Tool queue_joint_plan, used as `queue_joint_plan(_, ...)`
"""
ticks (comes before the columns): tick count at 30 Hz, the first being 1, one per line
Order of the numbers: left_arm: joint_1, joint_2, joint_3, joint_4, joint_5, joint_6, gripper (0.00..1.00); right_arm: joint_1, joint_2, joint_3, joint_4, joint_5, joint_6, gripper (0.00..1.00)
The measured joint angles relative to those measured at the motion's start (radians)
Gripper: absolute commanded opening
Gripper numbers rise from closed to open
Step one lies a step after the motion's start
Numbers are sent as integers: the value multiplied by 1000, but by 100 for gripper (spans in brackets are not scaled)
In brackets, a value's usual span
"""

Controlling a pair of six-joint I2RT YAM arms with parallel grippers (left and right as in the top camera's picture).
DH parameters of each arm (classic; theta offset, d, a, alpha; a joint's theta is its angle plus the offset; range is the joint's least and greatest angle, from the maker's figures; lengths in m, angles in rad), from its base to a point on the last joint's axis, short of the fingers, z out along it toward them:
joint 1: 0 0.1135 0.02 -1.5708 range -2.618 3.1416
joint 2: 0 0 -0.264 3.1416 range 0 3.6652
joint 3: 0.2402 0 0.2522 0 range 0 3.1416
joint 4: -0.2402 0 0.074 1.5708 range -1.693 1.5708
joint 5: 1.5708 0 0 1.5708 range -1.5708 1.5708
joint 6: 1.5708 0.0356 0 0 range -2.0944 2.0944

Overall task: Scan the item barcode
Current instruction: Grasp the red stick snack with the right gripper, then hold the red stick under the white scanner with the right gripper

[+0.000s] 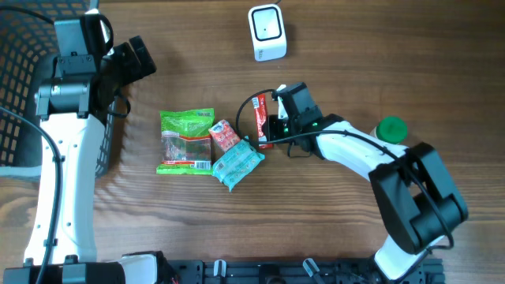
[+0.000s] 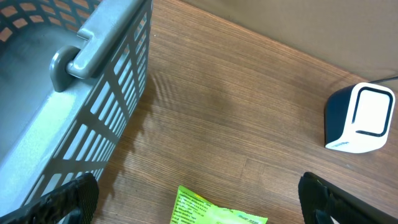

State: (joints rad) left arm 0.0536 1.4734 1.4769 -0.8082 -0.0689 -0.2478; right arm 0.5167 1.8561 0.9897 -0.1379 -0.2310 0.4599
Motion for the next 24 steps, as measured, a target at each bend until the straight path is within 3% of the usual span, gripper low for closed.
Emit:
queue_joint_plan(1, 0, 0, 0, 0, 0, 0, 100, 5, 20, 0, -3, 2, 1, 28)
queue_joint_plan(2, 0, 0, 0, 0, 0, 0, 100, 12, 36, 3, 12, 3, 9, 9)
queue_joint_plan(3, 0, 0, 0, 0, 0, 0, 100, 20, 42, 5, 24, 3, 15, 4)
queue_joint_plan(8, 0, 0, 0, 0, 0, 0, 100, 26, 24, 7, -39, 4, 17, 4)
queue_joint_plan(12, 0, 0, 0, 2, 0, 0, 100, -78, -249, 6, -168, -11, -84, 4)
queue_joint_plan(15, 0, 0, 0, 0, 0, 0, 100, -188, -513, 6, -293, -221, -290, 4)
queue_joint_plan(18, 0, 0, 0, 2, 0, 0, 100, -205, -698, 6, -395, -411, -505, 4)
queue_joint_plan(21, 0, 0, 0, 0, 0, 0, 100, -205, -871, 6, -424, -480, -597, 4)
queue_joint_plan(24, 0, 0, 0, 0, 0, 0, 100, -205, -889, 7, -488, -487, -619, 4)
